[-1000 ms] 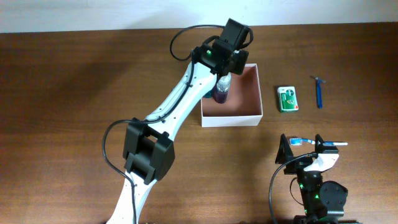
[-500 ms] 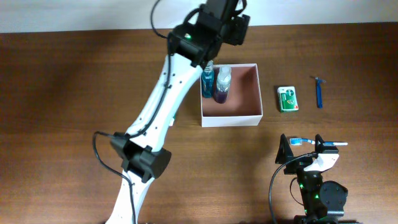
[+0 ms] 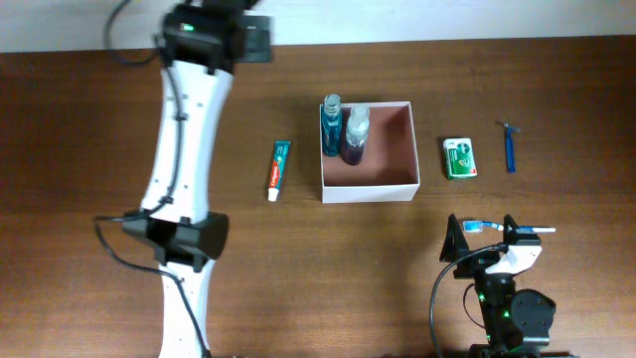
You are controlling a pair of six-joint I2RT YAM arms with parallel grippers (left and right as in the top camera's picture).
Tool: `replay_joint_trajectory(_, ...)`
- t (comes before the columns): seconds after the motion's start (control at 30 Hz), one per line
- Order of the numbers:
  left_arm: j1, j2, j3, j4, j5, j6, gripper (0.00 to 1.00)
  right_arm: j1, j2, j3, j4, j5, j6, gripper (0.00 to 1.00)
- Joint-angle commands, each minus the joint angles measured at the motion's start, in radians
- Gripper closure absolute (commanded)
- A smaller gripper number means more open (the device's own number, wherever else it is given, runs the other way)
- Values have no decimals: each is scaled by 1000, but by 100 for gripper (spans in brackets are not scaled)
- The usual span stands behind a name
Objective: Pack container
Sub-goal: 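Raise the left gripper and retract it to the upper left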
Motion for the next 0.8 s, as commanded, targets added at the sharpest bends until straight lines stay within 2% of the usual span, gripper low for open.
replay_joint_trajectory(0.0,51,-11,12,-30,51,-32,1,9,-11,-9,0,9,5,1)
replay_joint_trajectory(0.23,105,-11,12,-123,99,-32,1,9,-11,-9,0,9,5,2)
replay_joint_trajectory(0.63,106,-11,12,-127,99,-32,1,9,-11,-9,4,8,6,1)
replay_joint_trajectory(0.77,106,-11,12,-127,99,-32,1,9,-9,-9,10,-83,103,1)
